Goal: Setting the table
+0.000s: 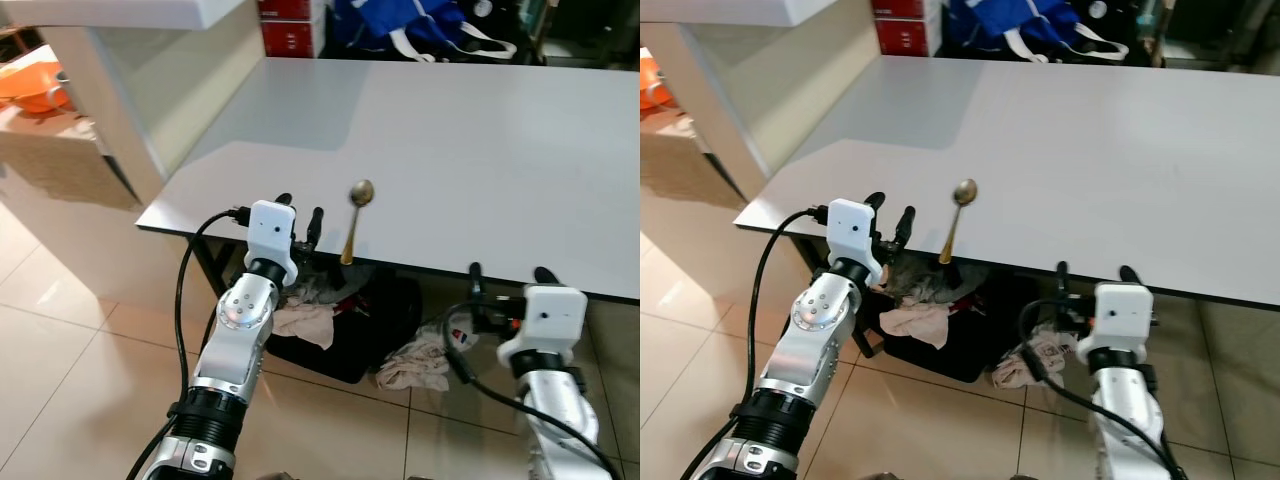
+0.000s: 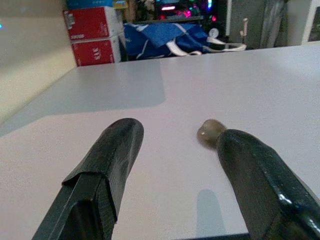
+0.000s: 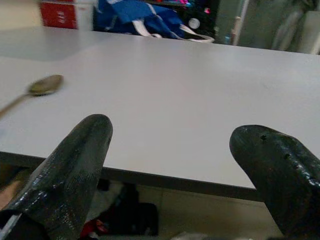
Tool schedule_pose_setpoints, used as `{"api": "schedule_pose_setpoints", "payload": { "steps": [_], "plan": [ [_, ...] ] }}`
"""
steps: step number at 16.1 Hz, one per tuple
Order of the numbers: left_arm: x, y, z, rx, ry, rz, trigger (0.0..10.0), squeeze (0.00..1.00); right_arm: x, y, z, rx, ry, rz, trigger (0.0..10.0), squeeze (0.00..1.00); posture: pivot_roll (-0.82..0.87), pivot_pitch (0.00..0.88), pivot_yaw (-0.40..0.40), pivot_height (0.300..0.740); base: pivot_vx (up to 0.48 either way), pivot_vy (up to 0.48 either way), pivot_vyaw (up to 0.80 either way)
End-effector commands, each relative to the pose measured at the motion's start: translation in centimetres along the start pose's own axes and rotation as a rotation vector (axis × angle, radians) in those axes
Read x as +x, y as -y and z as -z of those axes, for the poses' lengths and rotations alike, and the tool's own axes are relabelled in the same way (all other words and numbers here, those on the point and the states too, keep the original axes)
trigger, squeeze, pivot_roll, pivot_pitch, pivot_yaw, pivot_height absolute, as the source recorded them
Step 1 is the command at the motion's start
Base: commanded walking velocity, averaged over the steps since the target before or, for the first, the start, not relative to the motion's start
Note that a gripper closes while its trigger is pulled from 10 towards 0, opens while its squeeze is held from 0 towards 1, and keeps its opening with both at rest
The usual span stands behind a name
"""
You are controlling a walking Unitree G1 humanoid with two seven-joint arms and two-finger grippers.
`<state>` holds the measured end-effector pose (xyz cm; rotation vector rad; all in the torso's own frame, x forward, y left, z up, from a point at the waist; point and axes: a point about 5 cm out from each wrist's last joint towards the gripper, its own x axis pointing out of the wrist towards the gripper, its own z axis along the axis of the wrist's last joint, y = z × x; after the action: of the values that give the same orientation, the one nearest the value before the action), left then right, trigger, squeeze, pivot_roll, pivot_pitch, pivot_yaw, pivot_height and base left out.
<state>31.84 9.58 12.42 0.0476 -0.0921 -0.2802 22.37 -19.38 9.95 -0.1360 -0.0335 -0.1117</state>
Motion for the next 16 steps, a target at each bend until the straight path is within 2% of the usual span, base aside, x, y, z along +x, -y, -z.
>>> {"api": "schedule_pose_setpoints", "payload": {
  "steps": [1,2,4,11,13,15,16],
  "plan": [
    [0.1,-0.4,0.4,-0.003,-0.030,-0.016,10.0,0.00,0.0,-0.2,0.2,0.000,-0.003,-0.013,10.0,0.00,-0.08,0.000,0.088,0.740,0.000,0.480,0.00],
    [0.2,-0.4,0.2,0.005,-0.021,-0.005,10.0,0.00,0.0,-0.5,0.2,-0.005,-0.005,-0.025,10.0,0.00,-0.07,0.000,0.086,0.740,0.000,0.480,0.00],
    [0.4,-0.7,-0.1,0.010,-0.014,-0.001,10.0,0.00,0.2,-0.9,0.4,0.018,-0.008,-0.021,10.0,0.00,-0.06,0.000,0.095,0.740,0.000,0.480,-0.78],
    [0.8,-1.9,-0.5,0.061,-0.007,-0.005,10.0,0.00,0.5,-2.2,0.5,0.032,0.001,-0.024,10.0,0.00,-0.03,0.000,0.111,0.740,0.000,0.480,0.00],
    [0.9,-2.0,-0.1,0.091,-0.011,0.002,10.0,0.00,0.5,-2.4,0.9,0.027,-0.012,-0.034,10.0,0.00,-0.03,0.000,0.101,0.740,0.000,0.480,-0.77],
    [0.7,-2.1,0.1,0.091,-0.017,-0.006,10.0,0.00,0.7,-2.4,0.7,0.016,-0.005,-0.044,10.0,0.00,-0.04,0.000,0.100,0.740,0.000,0.480,0.00],
    [0.5,-2.3,0.6,0.081,-0.030,-0.014,10.0,0.00,0.7,-2.2,0.6,0.039,-0.004,-0.029,10.0,0.00,-0.04,0.000,0.104,0.740,0.000,0.480,0.00]
  ]
}}
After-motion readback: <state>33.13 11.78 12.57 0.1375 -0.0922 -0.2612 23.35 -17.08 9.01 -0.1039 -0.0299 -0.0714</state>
